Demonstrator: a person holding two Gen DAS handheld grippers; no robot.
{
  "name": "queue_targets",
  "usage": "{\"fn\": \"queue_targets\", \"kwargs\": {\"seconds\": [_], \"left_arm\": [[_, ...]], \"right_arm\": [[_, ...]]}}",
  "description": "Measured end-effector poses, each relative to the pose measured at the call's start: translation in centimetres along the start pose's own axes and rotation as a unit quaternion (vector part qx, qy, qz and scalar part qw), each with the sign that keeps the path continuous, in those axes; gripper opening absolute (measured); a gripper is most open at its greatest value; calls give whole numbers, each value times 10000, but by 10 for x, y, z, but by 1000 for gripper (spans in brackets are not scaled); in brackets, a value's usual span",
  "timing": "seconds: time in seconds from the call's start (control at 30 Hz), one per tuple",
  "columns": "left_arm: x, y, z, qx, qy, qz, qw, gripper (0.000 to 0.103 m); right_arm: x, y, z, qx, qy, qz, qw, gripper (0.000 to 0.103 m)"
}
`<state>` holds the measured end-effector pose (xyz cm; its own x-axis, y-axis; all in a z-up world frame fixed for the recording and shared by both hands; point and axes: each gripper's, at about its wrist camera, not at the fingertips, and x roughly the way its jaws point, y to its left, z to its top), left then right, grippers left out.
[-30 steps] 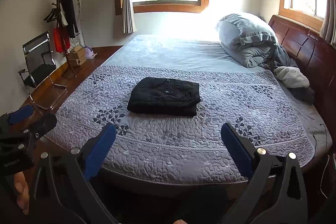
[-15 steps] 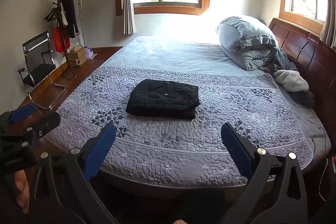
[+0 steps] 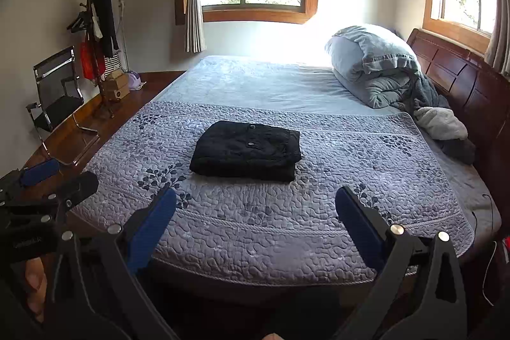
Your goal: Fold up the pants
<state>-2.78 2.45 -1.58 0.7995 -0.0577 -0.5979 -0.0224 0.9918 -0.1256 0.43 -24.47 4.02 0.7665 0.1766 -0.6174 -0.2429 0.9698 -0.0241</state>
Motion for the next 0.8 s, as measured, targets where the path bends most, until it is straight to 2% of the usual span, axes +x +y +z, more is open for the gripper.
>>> {"fn": "queue_targets", "kwargs": {"seconds": [0.8], "left_arm": [[1, 0, 0, -32, -73, -30, 10000, 99]], "right_arm": [[6, 3, -3, 13, 46, -19, 10000, 100]]}}
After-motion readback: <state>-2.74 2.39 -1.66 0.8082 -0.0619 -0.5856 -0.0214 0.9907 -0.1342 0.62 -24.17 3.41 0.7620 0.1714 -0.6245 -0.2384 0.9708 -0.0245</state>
